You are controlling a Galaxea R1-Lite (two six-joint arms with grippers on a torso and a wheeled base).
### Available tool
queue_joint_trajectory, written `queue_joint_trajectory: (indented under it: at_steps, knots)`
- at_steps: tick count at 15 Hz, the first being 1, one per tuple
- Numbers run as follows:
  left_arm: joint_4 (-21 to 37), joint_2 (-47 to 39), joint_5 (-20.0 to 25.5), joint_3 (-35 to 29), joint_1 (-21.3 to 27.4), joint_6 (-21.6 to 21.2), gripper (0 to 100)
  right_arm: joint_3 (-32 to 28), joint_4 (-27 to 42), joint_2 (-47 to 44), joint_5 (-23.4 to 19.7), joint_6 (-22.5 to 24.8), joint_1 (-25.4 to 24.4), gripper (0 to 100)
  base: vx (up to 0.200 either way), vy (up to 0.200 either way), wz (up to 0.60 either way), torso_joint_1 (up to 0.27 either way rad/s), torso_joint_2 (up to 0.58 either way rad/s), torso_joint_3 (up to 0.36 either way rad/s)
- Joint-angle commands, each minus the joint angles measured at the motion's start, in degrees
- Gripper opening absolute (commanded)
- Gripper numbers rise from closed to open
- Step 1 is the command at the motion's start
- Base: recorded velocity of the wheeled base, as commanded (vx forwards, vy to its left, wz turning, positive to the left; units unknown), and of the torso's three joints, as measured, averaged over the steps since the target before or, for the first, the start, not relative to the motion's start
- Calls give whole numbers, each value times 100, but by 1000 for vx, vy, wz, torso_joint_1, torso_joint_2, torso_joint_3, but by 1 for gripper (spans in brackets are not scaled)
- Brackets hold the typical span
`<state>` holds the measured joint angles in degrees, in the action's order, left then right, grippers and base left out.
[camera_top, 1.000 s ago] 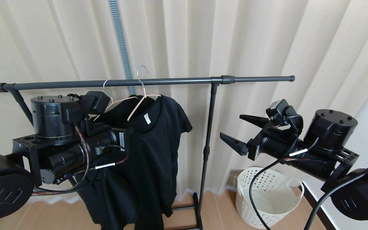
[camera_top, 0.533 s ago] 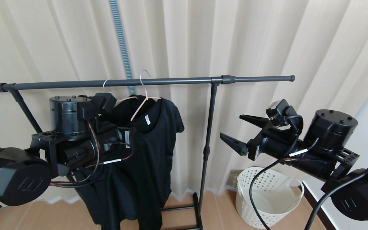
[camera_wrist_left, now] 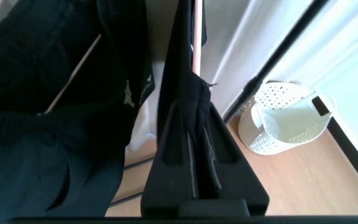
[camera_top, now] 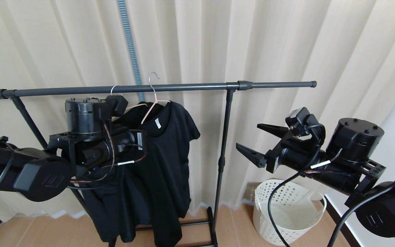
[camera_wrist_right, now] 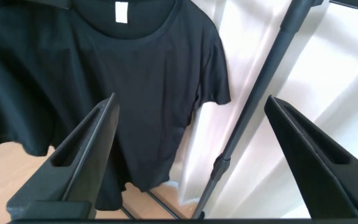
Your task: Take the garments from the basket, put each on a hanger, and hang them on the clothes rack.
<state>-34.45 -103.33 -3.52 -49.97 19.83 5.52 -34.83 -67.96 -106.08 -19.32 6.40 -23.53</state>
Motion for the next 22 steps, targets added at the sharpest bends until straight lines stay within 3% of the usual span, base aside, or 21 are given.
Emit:
queue_joint_trajectory:
  at_steps: [1, 22]
  knots:
    - [0, -232, 1, -136, -76, 1, 0, 11, -6, -9, -1, 10, -3, 100, 0, 0, 0, 0, 0, 0]
    - [-9, -522, 1, -110, -173, 10, 0, 11, -6, -44, -1, 2, -3, 100, 0, 0, 0, 0, 0, 0]
